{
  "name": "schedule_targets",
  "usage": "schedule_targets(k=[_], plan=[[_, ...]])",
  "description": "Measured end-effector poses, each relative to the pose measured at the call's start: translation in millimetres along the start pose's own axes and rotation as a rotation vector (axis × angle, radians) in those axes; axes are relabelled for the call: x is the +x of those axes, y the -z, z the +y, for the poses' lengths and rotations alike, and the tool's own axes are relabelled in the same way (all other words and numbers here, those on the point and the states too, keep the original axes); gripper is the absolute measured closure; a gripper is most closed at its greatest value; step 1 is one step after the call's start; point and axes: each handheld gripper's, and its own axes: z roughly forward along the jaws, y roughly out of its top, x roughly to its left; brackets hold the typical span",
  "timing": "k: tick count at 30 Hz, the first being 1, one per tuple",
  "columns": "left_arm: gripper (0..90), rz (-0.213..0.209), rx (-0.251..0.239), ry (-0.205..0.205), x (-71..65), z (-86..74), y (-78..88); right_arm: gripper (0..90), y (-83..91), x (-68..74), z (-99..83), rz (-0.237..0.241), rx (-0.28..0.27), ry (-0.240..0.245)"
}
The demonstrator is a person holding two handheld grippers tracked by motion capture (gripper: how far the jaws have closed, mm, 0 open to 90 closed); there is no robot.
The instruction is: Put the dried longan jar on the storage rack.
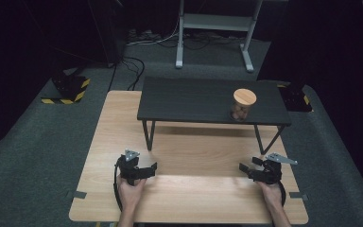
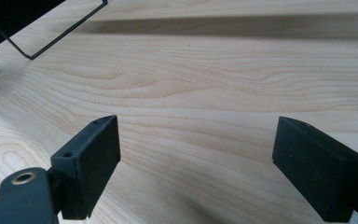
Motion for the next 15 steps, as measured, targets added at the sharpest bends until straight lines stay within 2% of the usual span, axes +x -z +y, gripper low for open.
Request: schedule_targets(k=[7, 15], plan=[[1.7, -0.002, -0.001, 0.001, 0.2, -0.4, 0.2, 14.5, 0.6, -3.5, -0.7, -0.001, -0.002, -0.044], [1.7, 0.001, 0.002, -0.001, -0.6, 0.0, 0.2, 14.5, 0.7, -4.8, -1.1, -0.002, -0.004, -0.061]])
